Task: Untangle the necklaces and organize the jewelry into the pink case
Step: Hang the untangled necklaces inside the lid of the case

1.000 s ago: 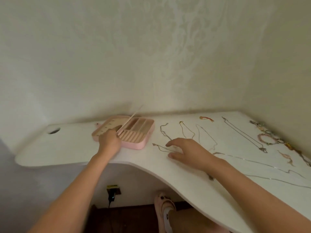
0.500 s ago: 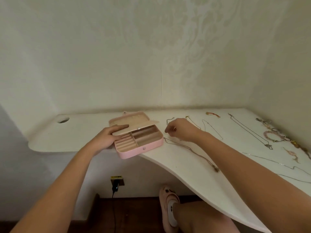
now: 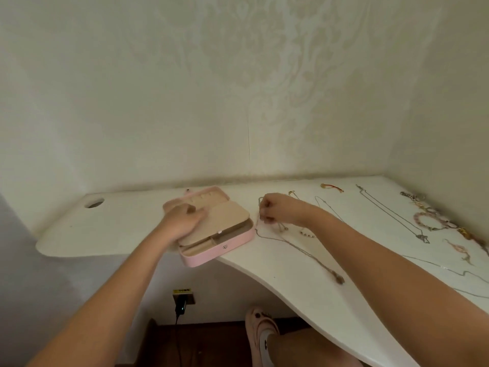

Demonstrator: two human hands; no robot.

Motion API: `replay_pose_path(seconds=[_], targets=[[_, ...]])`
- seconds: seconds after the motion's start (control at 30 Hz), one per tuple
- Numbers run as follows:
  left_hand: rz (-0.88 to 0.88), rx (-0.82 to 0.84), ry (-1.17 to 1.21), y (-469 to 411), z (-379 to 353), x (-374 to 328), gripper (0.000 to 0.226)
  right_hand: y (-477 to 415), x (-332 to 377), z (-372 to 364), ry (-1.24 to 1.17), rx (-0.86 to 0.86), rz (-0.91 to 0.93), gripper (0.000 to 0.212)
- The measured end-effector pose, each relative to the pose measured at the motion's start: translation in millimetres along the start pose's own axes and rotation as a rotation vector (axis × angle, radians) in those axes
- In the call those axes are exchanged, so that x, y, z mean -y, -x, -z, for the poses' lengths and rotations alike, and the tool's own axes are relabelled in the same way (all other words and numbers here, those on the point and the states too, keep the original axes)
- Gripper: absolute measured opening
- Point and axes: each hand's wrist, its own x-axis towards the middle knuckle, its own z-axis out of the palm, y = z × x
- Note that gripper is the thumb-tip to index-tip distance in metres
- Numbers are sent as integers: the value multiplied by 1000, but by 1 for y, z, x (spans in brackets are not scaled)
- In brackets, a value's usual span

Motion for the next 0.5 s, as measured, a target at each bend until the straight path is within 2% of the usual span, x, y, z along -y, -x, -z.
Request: replay_pose_path(seconds=[0.03,0.1,0.17,0.23,0.33,0.5], targets=[[-32,-46,-133,3,-10,0,46,6,1,8,-286,16,6,15],[-37,-109,-203,9,-19,2,55,16,1,25,-720,86,19,14],[-61,-112,-182,13,-20,2,52,24,3,42,-913,124,14,16],[-102,-91,-169,19,-21,0,49,34,9,57,-902,131,26,14],[-152,-92,-112,35,-29,-8,45,51,23,76,-688,102,104,15],[-214,-160,12,55,-48,-20,36,80,58,102,-550,78,228,21]])
